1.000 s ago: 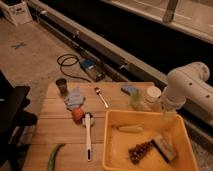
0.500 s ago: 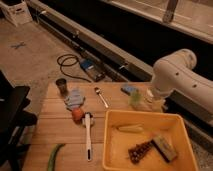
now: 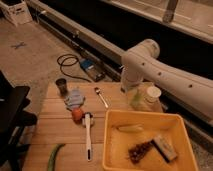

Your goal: Place apple in paper cup

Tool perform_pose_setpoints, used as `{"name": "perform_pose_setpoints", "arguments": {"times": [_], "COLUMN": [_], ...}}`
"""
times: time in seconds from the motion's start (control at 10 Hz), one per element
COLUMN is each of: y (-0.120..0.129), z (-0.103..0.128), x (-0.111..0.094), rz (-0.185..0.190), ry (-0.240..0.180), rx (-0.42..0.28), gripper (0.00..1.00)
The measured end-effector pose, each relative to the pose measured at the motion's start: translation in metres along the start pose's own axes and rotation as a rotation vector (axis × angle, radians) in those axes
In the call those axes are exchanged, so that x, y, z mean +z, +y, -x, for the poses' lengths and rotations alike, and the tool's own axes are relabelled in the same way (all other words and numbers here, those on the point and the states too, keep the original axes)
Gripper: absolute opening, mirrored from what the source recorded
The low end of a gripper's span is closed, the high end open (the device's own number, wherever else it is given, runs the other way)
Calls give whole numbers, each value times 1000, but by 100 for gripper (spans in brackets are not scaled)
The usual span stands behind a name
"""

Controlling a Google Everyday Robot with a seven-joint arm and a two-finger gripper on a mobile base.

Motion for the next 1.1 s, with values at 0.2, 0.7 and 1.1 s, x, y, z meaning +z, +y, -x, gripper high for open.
{"name": "perform_pose_setpoints", "arguments": {"times": [0.2,0.7,1.1], "y": [-14,-15,-25], "z": [53,61,70], "x": [4,4,-4], "rz": [-9,-12,-63], "ry": [-60,-73,-123], "rx": [-85,-100,-104], "gripper": [65,65,65]}}
